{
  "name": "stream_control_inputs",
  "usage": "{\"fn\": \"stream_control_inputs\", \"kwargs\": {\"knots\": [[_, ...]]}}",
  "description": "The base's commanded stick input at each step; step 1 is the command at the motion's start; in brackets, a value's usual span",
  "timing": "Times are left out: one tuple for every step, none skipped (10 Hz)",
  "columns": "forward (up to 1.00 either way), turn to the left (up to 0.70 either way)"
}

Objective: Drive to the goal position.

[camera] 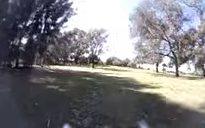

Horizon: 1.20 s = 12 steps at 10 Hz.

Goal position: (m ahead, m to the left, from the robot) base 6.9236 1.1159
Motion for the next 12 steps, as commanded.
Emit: {"fn": "stream_control_inputs", "kwargs": {"knots": [[1.00,0.00],[1.00,0.00],[1.00,0.00],[1.00,-0.27],[1.00,-0.27],[1.00,-0.21],[1.00,-0.05],[1.00,0.00],[1.00,0.00],[1.00,-0.12],[1.00,-0.27],[1.00,0.00]]}}
